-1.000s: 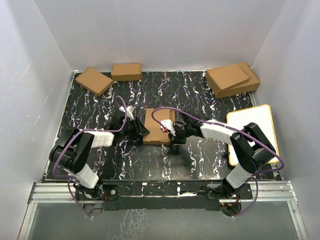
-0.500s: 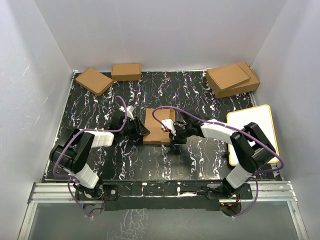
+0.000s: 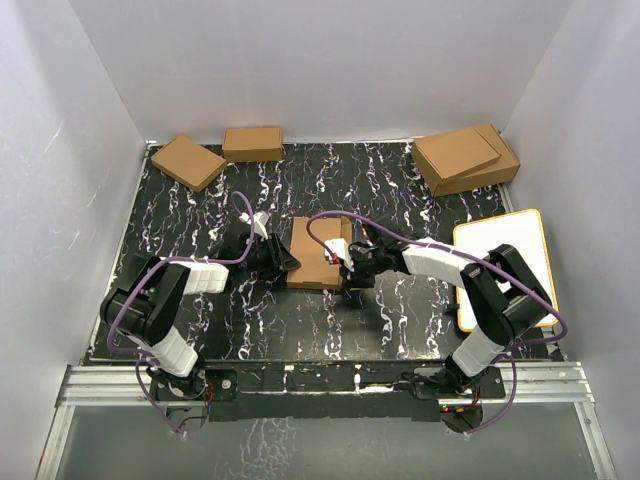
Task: Fold the paper box
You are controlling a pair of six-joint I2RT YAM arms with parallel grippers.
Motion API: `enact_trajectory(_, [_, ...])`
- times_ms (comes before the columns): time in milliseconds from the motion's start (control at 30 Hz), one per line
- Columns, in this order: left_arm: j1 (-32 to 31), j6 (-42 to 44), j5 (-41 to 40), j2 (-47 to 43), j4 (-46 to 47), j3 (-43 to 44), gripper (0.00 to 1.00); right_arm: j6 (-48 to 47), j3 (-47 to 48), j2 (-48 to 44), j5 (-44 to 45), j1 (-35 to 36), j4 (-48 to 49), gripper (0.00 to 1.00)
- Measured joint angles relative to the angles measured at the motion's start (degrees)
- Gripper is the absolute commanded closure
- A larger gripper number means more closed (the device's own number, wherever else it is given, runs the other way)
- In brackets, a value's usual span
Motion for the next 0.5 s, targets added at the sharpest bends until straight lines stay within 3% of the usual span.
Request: enact_trajectory(500, [0.2, -0.2, 0.3, 0.1, 0.1, 0.0, 0.63, 1.7, 0.0, 0.2, 0.0, -0.3, 0.1, 0.92])
